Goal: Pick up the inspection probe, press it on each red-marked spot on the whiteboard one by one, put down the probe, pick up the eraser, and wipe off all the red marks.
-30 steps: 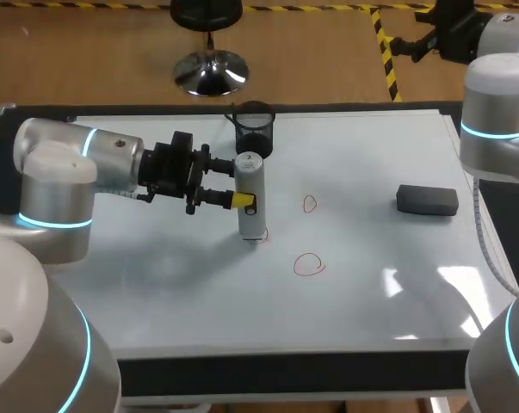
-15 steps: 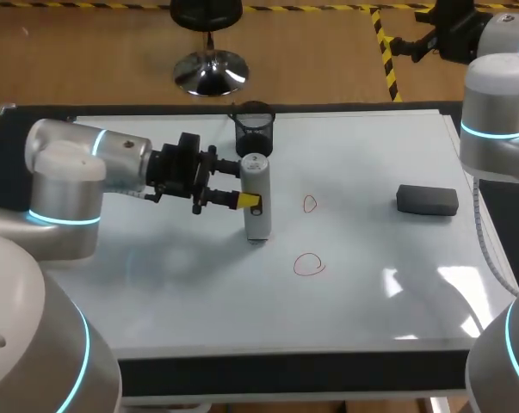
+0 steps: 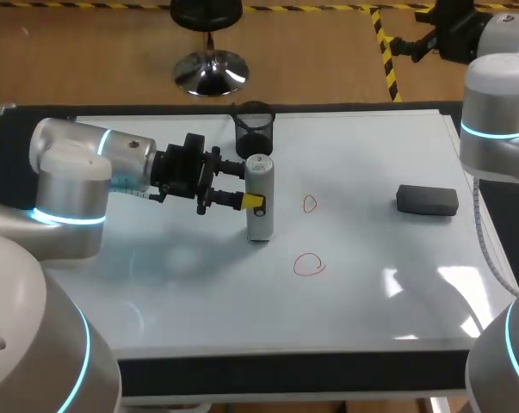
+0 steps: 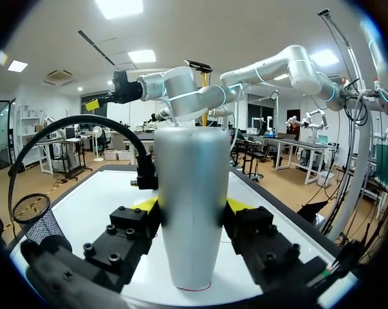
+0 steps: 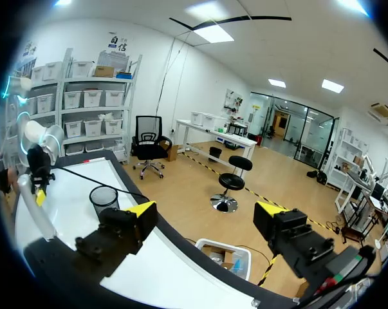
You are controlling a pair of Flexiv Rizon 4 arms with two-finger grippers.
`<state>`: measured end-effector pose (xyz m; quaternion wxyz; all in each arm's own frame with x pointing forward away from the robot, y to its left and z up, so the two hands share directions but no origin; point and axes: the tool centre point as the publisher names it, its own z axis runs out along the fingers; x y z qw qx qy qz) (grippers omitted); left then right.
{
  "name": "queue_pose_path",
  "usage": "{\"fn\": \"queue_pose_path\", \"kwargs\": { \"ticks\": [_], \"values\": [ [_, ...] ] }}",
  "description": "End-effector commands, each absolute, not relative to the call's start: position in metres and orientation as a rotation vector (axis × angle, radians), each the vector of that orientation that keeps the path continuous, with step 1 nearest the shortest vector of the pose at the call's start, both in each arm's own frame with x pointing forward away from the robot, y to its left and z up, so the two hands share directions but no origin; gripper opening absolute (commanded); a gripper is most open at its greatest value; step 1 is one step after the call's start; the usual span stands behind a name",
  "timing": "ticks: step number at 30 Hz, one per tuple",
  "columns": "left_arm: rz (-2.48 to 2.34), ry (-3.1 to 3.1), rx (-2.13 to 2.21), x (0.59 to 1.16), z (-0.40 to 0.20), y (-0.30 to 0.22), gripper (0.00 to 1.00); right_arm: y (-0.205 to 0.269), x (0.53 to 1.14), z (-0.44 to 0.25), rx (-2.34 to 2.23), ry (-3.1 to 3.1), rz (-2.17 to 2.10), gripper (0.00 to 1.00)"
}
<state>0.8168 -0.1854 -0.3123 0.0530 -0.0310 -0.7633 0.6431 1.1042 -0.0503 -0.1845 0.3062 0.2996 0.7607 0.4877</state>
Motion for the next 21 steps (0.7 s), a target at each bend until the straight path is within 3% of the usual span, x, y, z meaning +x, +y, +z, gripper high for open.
{"fn": "queue_pose_path", "kwargs": {
  "ticks": [1, 21],
  "values": [
    [1.945, -2.337, -0.082, 0.8138, -0.3197, -0.184, 0.0, -0.0503, 1.1042, -0.1845, 0.793, 2.013, 1.291, 1.0],
    [1.93, -2.348, -0.094, 0.8125, -0.3221, -0.1844, 0.0, -0.0503, 1.1042, -0.1845, 0.793, 2.013, 1.291, 1.0]
  ]
}}
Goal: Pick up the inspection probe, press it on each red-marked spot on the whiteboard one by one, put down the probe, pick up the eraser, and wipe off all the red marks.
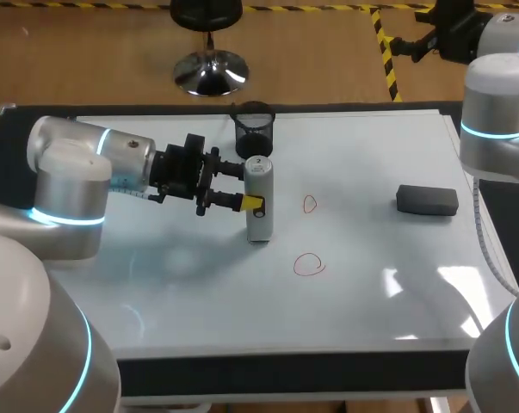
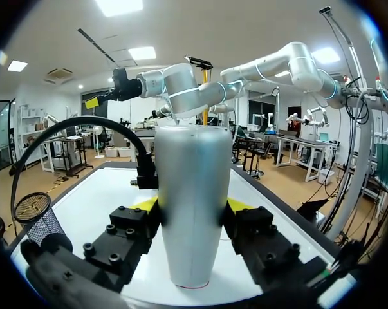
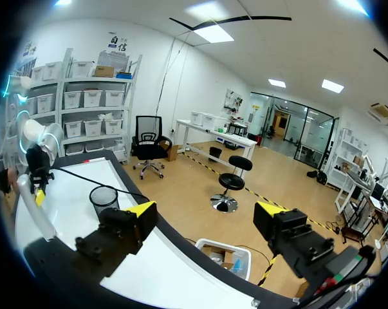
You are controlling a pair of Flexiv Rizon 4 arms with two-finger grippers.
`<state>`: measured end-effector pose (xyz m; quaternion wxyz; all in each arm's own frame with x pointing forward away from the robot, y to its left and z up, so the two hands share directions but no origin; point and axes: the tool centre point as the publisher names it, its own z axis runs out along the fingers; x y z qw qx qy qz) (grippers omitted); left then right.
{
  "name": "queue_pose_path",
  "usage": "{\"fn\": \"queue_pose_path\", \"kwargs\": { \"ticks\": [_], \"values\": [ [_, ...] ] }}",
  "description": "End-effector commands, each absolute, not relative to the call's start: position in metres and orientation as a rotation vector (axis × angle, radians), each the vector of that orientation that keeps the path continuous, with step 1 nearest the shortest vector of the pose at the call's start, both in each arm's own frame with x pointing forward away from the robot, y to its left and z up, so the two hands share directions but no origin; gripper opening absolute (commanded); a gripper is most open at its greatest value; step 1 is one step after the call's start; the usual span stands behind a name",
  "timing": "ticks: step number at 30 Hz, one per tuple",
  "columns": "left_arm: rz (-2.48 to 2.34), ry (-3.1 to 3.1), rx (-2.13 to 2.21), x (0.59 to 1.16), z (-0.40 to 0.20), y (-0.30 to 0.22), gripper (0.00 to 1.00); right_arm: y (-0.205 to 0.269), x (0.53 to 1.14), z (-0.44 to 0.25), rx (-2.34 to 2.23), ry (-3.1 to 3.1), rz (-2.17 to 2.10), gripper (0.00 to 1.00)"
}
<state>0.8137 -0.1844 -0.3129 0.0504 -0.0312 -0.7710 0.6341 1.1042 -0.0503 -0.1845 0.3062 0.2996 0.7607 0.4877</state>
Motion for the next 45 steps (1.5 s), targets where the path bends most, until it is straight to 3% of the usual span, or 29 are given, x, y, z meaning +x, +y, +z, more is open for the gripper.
{"fn": "queue_pose_path", "kwargs": {
  "ticks": [1, 20, 30, 45],
  "values": [
    [1.93, -2.348, -0.094, 0.812, -0.322, -0.184, 0.0, -0.05, 1.104, -0.184, 0.793, 2.013, 1.291, 1.0],
    [1.93, -2.348, -0.094, 0.812, -0.322, -0.184, 0.0, -0.05, 1.103, -0.184, 0.766, 2.027, 1.249, 1.0],
    [1.93, -2.348, -0.094, 0.812, -0.322, -0.184, 0.0, -0.103, 1.054, -0.147, 0.288, 2.469, 0.928, 1.0],
    [1.93, -2.348, -0.094, 0.812, -0.322, -0.184, 0.0, -0.103, 1.054, -0.147, 0.288, 2.469, 0.928, 1.0]
  ]
}}
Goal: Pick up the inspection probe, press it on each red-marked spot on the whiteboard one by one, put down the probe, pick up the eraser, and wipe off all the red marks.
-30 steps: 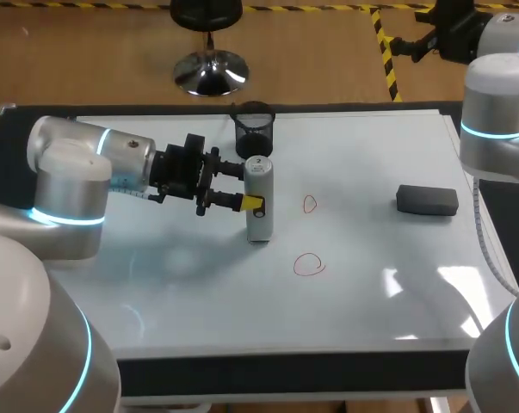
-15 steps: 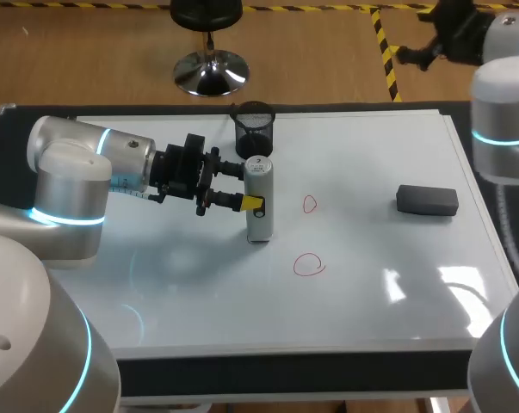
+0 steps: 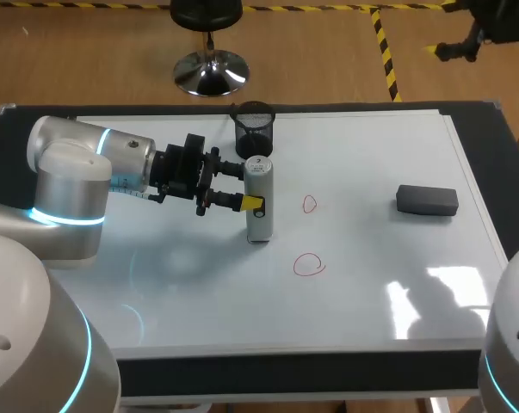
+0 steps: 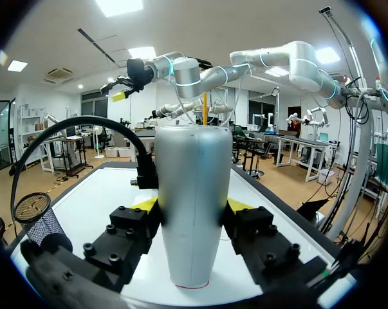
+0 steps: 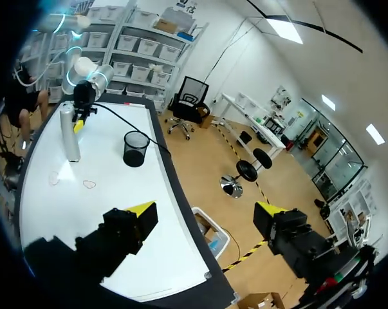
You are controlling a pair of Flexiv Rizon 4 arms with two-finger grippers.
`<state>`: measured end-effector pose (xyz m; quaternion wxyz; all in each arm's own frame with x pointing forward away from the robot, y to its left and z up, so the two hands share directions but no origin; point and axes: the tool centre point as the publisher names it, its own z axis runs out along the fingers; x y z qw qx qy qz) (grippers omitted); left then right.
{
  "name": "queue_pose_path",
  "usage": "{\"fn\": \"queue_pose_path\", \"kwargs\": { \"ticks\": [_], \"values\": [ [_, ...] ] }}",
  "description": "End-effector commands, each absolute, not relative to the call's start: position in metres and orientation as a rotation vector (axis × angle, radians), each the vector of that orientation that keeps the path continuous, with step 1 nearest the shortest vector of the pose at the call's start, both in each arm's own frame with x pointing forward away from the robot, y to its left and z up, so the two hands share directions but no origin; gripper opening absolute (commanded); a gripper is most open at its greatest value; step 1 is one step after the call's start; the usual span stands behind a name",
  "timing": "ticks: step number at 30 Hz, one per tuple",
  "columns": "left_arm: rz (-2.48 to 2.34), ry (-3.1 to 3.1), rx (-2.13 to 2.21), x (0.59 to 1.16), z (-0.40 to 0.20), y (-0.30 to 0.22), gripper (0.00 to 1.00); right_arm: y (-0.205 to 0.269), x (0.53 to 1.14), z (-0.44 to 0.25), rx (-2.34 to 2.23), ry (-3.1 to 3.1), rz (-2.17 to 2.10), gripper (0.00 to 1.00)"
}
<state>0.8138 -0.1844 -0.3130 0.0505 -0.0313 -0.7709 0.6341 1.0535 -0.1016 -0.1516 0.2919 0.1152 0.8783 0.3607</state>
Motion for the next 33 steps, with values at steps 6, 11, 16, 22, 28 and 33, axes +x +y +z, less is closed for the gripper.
{"fn": "queue_pose_path", "kwargs": {
  "ticks": [6, 11, 16, 22, 28, 33],
  "values": [
    [1.93, -2.348, -0.094, 0.812, -0.322, -0.184, 0.0, -0.103, 1.054, -0.147, 0.288, 2.469, 0.928, 1.0],
    [1.93, -2.348, -0.094, 0.812, -0.322, -0.184, 0.0, -0.103, 1.054, -0.147, 0.288, 2.469, 0.928, 1.0],
    [1.93, -2.348, -0.094, 0.812, -0.322, -0.184, 0.0, -0.113, 1.043, -0.14, 0.182, 2.561, 0.756, 1.0],
    [1.93, -2.348, -0.094, 0.812, -0.322, -0.184, 0.0, -0.138, 1.022, -0.125, 0.188, 2.675, 0.699, 1.0],
    [1.93, -2.348, -0.094, 0.812, -0.322, -0.184, 0.0, -0.156, 0.999, -0.118, 0.286, 2.803, 0.626, 1.0],
    [1.93, -2.348, -0.094, 0.812, -0.322, -0.184, 0.0, -0.158, 0.975, -0.129, 0.322, 3.007, 0.516, 1.0]
  ]
}}
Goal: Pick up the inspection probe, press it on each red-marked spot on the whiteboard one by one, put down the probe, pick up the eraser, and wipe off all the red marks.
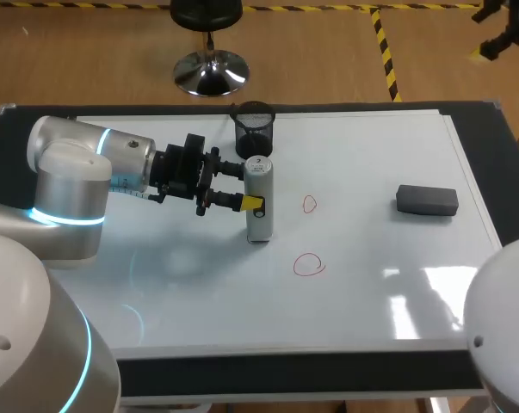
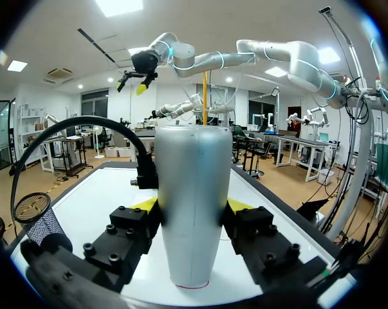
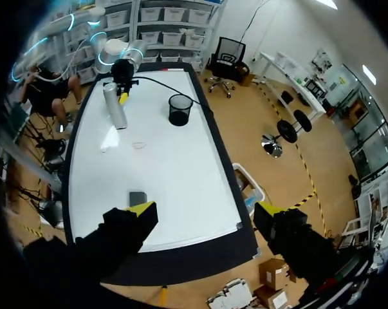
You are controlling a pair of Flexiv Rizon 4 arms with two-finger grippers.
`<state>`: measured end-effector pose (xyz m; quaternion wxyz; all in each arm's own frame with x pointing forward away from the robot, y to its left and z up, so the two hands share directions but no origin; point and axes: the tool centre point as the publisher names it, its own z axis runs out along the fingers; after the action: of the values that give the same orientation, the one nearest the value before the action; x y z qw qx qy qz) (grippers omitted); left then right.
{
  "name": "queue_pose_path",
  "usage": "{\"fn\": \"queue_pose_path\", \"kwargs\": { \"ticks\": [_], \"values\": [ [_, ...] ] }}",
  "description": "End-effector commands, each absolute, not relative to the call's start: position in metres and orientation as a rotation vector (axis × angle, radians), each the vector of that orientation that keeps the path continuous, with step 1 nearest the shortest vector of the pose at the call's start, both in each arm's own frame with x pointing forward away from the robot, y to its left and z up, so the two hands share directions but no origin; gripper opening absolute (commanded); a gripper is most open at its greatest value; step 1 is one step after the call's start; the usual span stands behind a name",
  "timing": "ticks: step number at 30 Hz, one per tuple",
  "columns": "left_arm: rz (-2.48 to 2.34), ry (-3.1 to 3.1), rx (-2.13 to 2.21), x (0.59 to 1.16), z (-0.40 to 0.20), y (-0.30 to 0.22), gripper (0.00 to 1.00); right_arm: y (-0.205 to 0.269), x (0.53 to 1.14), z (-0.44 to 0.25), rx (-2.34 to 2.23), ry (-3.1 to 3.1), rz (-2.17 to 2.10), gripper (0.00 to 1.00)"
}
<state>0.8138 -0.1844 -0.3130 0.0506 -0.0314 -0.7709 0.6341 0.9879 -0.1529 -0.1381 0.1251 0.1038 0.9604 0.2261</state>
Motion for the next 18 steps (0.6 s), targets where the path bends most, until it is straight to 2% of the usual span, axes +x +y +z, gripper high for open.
{"fn": "queue_pose_path", "kwargs": {
  "ticks": [1, 18],
  "values": [
    [1.93, -2.348, -0.094, 0.8125, -0.3221, -0.1844, 0.0, -0.1588, 0.9707, -0.1332, 0.33, 3.06, 0.484, 1.0],
    [1.93, -2.348, -0.094, 0.8125, -0.3221, -0.1844, 0.0, -0.1588, 0.9707, -0.1332, 0.33, 3.06, 0.484, 1.0]
  ]
}}
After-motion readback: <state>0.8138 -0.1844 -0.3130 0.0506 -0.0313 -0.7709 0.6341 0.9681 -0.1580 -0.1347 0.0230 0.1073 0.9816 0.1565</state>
